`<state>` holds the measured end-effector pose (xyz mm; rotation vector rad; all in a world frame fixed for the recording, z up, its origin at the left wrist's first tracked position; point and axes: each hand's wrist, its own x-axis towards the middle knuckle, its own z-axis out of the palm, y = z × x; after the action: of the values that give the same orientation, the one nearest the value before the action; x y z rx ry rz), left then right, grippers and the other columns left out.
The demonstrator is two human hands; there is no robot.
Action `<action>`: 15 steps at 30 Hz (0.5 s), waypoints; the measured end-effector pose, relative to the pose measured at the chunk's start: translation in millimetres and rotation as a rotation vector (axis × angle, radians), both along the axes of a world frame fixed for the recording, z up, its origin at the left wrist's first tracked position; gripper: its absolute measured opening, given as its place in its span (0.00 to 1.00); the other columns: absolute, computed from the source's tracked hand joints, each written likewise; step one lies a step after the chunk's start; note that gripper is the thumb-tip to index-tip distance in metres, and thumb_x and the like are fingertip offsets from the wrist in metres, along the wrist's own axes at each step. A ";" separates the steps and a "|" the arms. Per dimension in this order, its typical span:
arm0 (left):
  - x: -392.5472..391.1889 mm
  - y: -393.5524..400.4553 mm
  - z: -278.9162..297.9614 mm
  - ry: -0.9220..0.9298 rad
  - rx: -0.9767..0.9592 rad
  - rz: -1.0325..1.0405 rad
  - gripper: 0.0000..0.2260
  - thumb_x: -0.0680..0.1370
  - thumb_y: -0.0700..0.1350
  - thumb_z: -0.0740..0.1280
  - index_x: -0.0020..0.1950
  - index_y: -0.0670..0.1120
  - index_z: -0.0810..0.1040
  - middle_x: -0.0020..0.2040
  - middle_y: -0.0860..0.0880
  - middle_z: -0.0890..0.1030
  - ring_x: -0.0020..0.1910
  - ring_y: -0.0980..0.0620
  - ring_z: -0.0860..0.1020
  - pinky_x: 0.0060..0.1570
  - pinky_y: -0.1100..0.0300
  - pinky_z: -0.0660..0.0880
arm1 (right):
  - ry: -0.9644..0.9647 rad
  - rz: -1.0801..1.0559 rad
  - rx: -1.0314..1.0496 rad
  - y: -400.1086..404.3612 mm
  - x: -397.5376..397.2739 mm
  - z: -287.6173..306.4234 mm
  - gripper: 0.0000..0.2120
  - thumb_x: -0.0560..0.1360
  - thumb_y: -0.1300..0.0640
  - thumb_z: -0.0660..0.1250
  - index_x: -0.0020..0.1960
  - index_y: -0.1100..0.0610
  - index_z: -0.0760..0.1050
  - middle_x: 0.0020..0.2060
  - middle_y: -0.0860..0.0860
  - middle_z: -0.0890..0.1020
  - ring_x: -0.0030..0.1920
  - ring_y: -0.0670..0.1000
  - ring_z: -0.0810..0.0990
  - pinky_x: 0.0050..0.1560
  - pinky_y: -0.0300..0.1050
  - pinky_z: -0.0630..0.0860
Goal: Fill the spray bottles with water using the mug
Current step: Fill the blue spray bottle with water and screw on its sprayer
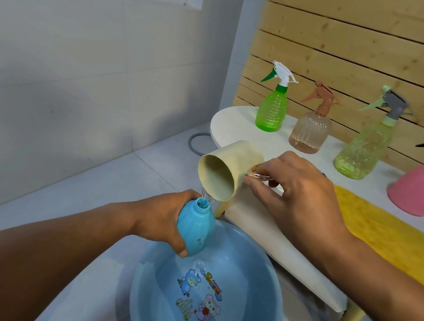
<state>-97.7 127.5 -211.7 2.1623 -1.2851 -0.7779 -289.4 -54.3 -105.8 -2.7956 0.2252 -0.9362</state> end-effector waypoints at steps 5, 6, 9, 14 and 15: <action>0.0 -2.7 -0.7 -0.020 -0.001 -0.002 0.38 0.65 0.51 0.86 0.62 0.64 0.64 0.56 0.62 0.75 0.54 0.62 0.77 0.43 0.73 0.74 | -0.019 0.003 -0.102 1.7 -1.8 0.5 0.09 0.79 0.47 0.68 0.48 0.51 0.81 0.42 0.48 0.79 0.43 0.53 0.77 0.41 0.45 0.69; -0.1 -2.8 -0.8 -0.018 0.001 -0.001 0.37 0.64 0.51 0.86 0.62 0.64 0.64 0.55 0.62 0.75 0.54 0.62 0.77 0.43 0.73 0.74 | -0.022 0.008 -0.122 1.9 -2.0 0.5 0.09 0.79 0.47 0.68 0.48 0.52 0.81 0.42 0.48 0.79 0.43 0.53 0.76 0.42 0.44 0.68; 0.1 -3.1 -0.9 -0.015 0.001 -0.002 0.37 0.64 0.50 0.86 0.61 0.64 0.65 0.55 0.62 0.76 0.53 0.62 0.77 0.42 0.72 0.74 | -0.042 0.017 -0.181 1.7 -3.4 0.1 0.08 0.79 0.49 0.70 0.47 0.53 0.81 0.43 0.49 0.79 0.43 0.54 0.76 0.42 0.44 0.65; 0.1 -3.3 -0.5 -0.007 -0.002 -0.017 0.38 0.65 0.50 0.86 0.65 0.63 0.66 0.56 0.61 0.77 0.55 0.61 0.78 0.47 0.69 0.76 | -0.077 0.043 -0.273 3.5 -5.8 0.2 0.07 0.79 0.50 0.70 0.48 0.54 0.81 0.45 0.50 0.80 0.44 0.55 0.76 0.42 0.46 0.67; 0.5 -3.5 -0.7 -0.008 -0.004 -0.021 0.38 0.65 0.51 0.86 0.66 0.62 0.66 0.57 0.61 0.77 0.56 0.61 0.78 0.48 0.68 0.77 | -0.085 0.048 -0.297 3.9 -6.2 0.1 0.07 0.79 0.50 0.70 0.48 0.54 0.82 0.46 0.50 0.80 0.44 0.55 0.76 0.41 0.46 0.68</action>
<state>-97.2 124.0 -212.4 2.1541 -1.3139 -0.7746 -295.6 -50.3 -105.6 -2.9999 0.0059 -1.1595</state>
